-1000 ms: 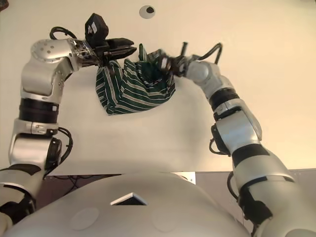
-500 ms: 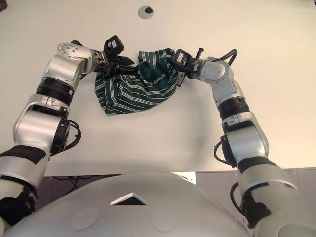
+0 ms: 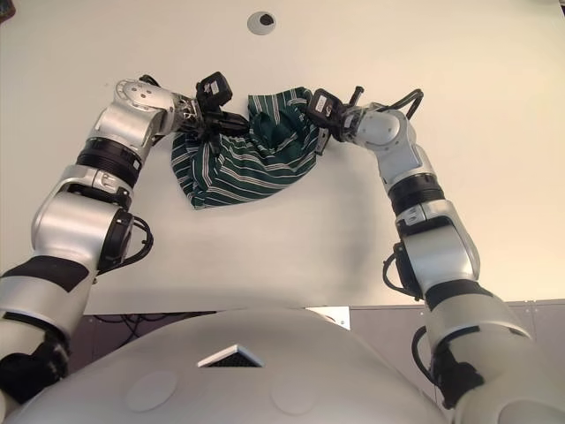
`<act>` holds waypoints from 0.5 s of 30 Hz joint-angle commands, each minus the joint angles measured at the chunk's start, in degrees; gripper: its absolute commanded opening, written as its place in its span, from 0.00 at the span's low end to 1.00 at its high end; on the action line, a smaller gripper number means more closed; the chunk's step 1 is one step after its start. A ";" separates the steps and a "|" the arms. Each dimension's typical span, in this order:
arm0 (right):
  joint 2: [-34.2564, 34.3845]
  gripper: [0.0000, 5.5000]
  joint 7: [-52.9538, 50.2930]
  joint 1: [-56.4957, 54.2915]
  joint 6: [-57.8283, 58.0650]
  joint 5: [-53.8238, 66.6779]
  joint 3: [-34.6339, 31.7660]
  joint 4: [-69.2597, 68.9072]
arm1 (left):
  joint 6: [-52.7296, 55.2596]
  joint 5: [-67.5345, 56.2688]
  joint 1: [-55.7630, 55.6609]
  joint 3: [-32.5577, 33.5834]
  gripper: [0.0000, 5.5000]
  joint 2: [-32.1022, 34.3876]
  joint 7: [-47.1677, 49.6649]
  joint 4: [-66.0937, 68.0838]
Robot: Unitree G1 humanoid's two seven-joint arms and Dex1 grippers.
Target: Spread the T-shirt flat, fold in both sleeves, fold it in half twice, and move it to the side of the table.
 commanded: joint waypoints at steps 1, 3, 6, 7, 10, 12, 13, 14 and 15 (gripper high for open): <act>-0.06 0.00 0.11 -2.29 3.89 4.76 -5.10 1.42 | 0.45 -1.83 2.47 3.97 0.01 5.57 -0.93 -7.64; -0.19 0.00 0.01 -4.94 6.48 9.44 -9.98 1.92 | 3.70 -6.19 2.21 9.07 0.01 9.31 -2.45 -14.67; -0.89 0.00 -1.97 -11.17 10.65 16.32 -17.95 5.18 | 8.91 -11.23 -0.12 14.95 0.01 13.13 -2.60 -21.80; -1.15 0.00 -2.74 -13.49 11.44 17.89 -19.94 6.73 | 9.15 -11.96 -1.67 16.24 0.01 13.86 -1.88 -21.91; -1.04 0.00 -3.66 -18.56 11.12 19.19 -21.96 10.16 | 7.62 -11.48 -6.19 17.81 0.01 14.53 1.22 -17.66; 0.11 0.00 -3.74 -21.73 10.04 19.11 -22.00 11.91 | 5.76 -10.61 -8.40 18.13 0.01 14.52 3.11 -14.40; 0.66 0.00 -3.85 -23.09 9.80 19.25 -22.13 12.66 | 5.08 -10.41 -9.14 18.14 0.01 14.35 3.65 -13.23; 1.09 0.00 -3.75 -24.02 9.69 19.34 -22.14 13.26 | 4.52 -10.30 -9.58 18.04 0.01 14.11 4.08 -12.29; 1.33 0.00 -3.38 -24.48 9.66 19.36 -22.03 13.65 | 4.11 -10.20 -9.69 17.74 0.01 13.67 4.32 -11.73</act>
